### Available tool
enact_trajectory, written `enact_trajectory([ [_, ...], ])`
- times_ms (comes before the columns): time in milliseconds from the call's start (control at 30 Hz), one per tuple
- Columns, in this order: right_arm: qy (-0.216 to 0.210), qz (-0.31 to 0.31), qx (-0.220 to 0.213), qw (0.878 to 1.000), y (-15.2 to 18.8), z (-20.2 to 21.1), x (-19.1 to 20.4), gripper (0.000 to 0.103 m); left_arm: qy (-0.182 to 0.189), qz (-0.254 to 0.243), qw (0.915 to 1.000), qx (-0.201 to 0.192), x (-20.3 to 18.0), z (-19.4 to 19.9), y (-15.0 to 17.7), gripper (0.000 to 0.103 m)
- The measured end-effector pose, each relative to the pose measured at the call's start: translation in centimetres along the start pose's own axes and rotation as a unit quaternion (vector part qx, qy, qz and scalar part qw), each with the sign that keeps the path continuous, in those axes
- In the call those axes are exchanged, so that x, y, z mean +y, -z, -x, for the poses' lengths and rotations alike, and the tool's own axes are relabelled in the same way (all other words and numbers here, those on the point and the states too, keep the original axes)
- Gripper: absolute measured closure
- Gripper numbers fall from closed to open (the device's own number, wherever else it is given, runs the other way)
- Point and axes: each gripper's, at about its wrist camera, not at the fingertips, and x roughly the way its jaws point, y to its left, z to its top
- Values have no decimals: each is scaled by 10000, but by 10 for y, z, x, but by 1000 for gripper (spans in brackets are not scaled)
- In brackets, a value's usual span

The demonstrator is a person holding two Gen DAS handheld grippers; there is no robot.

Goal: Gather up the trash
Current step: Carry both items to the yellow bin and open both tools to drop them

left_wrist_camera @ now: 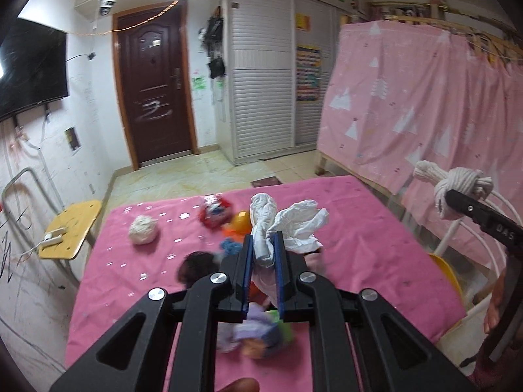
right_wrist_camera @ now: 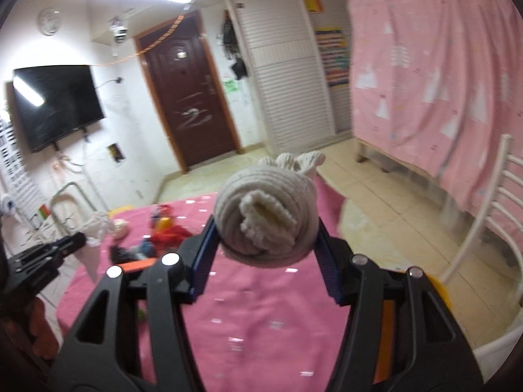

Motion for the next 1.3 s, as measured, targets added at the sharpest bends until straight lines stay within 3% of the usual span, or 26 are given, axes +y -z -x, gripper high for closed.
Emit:
enact_trajectory([
  [167, 415, 13, 35, 9991, -4, 6, -35, 48, 455, -337, 9984, 66, -46, -12, -10, 99],
  [400, 936, 105, 88, 9955, 2, 18, -67, 47, 1147, -832, 9897, 188, -120, -28, -17, 99],
  [533, 1130, 93, 295, 9931, 5, 16, -85, 46, 1567, -991, 9816, 464, -157, -43, -19, 99],
  [667, 1144, -51, 269, 9931, 5, 21, -100, 28, 1840, -1111, 9738, 747, -191, -57, -17, 99],
  [800, 1248, -293, 91, 9917, 5, 29, -118, 27, 2063, -1213, 9649, 1082, -223, -73, -12, 99],
  [1000, 1412, -1013, -324, 9843, 1, 48, -154, 25, 2519, -1434, 9439, 1580, -264, -89, 3, 98],
  [1100, 1421, -1348, -574, 9790, 2, 59, -168, 23, 2682, -1491, 9363, 1707, -276, -91, 6, 84],
  [1133, 1429, -1416, -627, 9775, 2, 62, -171, 23, 2684, -1525, 9358, 1703, -281, -91, 7, 80],
  [1200, 1430, -1502, -657, 9761, 3, 63, -175, 21, 2662, -1579, 9366, 1641, -286, -89, 7, 59],
  [1300, 1391, -1536, -654, 9761, 3, 61, -175, 20, 2646, -1581, 9388, 1537, -285, -84, 6, 49],
])
